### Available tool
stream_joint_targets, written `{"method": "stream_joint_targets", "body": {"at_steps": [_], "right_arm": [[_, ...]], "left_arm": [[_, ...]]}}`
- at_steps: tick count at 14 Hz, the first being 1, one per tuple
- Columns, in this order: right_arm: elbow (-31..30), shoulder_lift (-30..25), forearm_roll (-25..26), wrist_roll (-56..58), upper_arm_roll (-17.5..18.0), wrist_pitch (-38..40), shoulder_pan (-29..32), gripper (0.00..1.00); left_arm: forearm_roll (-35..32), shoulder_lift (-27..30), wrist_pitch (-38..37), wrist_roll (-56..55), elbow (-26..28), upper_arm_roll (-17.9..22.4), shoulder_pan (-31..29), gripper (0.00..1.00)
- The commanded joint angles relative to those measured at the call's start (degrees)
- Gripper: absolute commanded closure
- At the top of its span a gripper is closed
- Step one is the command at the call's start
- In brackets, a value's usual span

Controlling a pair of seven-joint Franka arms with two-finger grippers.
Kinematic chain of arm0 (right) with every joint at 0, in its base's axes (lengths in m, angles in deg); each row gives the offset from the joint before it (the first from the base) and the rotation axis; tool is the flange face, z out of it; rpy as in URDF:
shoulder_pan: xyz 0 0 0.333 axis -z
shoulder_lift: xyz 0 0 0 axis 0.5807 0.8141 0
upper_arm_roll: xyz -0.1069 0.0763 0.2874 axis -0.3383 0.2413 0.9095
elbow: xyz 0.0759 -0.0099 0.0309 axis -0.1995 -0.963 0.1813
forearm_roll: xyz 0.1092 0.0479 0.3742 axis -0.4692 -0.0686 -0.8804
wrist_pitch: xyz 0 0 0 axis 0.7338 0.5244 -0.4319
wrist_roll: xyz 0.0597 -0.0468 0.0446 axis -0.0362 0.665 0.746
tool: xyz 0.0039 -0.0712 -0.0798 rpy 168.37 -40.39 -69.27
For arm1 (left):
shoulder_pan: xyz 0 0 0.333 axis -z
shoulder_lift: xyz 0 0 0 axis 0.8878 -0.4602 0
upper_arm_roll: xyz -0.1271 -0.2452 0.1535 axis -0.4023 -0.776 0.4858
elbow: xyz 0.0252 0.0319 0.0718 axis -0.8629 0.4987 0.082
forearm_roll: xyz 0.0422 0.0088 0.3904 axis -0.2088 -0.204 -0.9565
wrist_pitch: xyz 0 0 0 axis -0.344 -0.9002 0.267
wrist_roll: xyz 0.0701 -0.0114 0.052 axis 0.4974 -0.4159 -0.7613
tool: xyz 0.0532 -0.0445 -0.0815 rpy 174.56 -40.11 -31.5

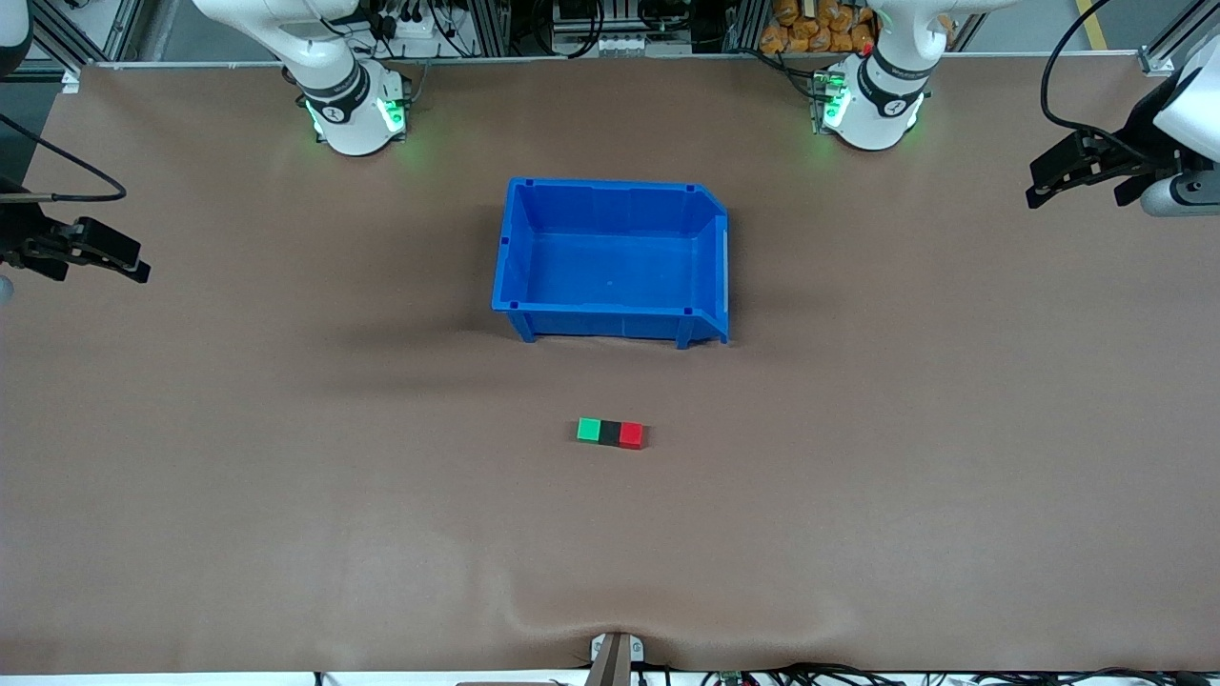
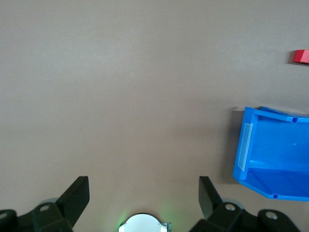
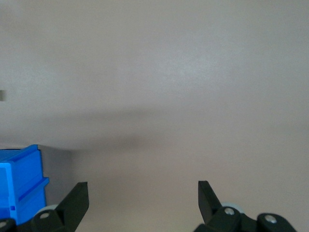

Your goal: Attach green and red cubes to black cube

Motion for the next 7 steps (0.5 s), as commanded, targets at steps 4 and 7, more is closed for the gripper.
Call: {"method": "stream_joint_targets", "body": {"at_steps": [4,7], "right_arm": [[1.63,-0.17,-0.7,-0.16,-0.22,0.08,-0.13,0.0],[1.55,-0.17,-0.7,-0.16,-0.14,-0.27,-0.22,0.0]], "left_arm": [[-1.35,-0.42,-2.27,1.24,-1.45,-0.41,0.04,0.0],[-1.27,-0.24,-2.27,1.25,-1.45,-0.41,-0.04,0.0]]}}
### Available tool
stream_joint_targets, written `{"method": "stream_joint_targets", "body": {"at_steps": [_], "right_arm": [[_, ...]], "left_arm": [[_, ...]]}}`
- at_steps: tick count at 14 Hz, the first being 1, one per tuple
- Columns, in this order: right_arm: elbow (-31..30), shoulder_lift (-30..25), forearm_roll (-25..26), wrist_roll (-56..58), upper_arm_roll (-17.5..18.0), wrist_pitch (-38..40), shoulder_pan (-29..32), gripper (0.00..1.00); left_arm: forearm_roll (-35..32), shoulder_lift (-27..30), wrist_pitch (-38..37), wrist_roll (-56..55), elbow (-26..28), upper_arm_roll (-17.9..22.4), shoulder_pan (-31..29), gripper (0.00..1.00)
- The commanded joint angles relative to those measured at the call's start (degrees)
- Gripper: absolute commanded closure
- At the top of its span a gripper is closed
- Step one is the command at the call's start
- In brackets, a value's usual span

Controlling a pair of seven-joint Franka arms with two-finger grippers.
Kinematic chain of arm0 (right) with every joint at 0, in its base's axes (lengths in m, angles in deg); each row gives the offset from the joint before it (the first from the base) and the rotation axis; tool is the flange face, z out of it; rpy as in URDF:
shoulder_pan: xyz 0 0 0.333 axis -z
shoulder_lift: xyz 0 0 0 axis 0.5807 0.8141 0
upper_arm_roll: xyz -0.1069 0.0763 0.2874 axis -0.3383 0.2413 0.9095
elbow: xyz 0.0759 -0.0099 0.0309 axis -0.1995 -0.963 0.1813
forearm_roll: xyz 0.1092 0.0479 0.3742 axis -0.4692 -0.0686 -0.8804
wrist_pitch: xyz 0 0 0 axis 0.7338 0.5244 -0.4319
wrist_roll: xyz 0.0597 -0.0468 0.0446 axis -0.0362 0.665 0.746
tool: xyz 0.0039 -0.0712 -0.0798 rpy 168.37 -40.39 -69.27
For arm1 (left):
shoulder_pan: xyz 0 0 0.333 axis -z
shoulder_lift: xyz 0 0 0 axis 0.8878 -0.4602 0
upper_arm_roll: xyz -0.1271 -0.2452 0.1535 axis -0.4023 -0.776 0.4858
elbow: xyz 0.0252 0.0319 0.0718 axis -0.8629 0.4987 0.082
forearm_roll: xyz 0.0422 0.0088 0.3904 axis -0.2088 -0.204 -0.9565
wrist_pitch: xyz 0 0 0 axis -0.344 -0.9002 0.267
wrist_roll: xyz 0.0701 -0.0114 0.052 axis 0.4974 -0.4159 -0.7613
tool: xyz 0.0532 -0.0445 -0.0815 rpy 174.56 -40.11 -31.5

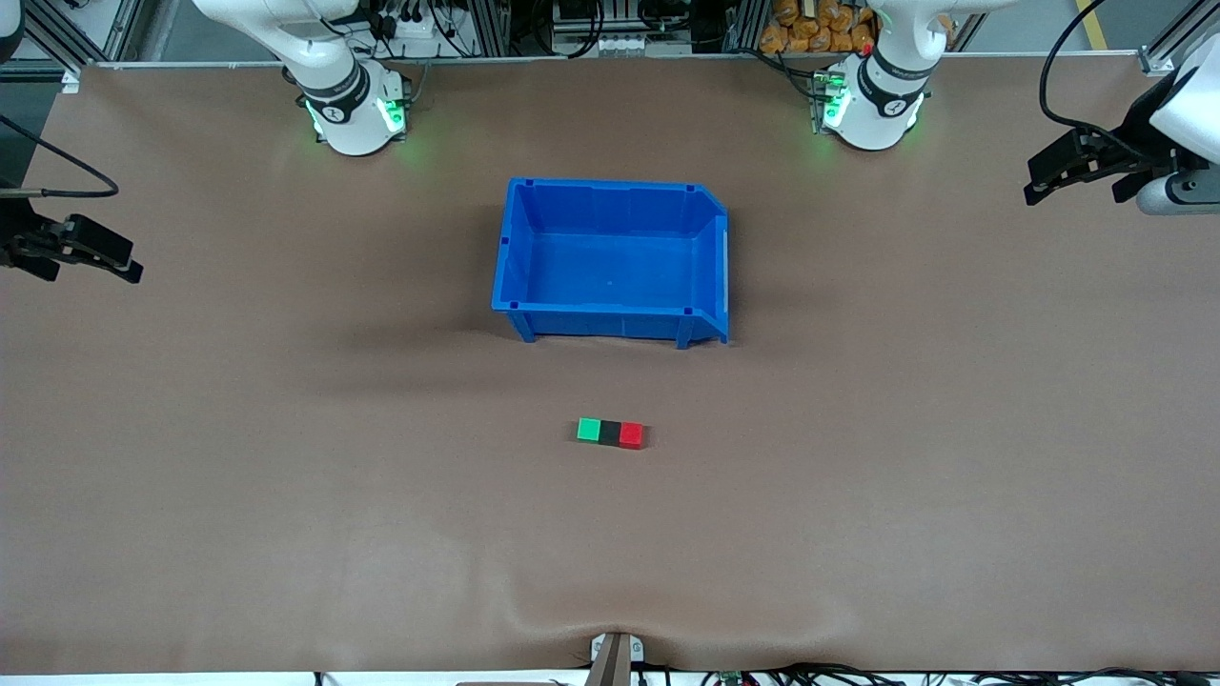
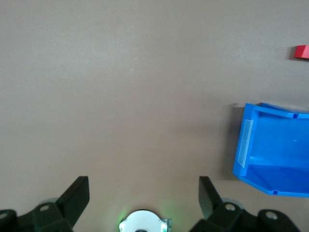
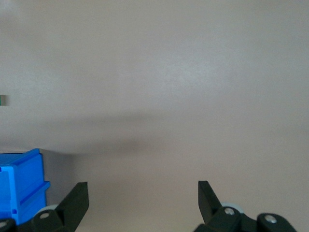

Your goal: Attach green and red cubes to black cube

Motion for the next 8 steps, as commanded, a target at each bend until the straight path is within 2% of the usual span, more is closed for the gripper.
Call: {"method": "stream_joint_targets", "body": {"at_steps": [1,8], "right_arm": [[0.46,-0.07,-0.69,-0.16,-0.14,0.07,-0.57,0.0],[0.46,-0.07,-0.61,-0.16,-0.22,0.16,-0.92,0.0]], "left_arm": [[-1.35,-0.23,-1.26,1.19,-1.23,-0.28,0.04,0.0],[-1.27,-0.32,-1.26,1.28,-1.23,-0.55,0.04,0.0]]}}
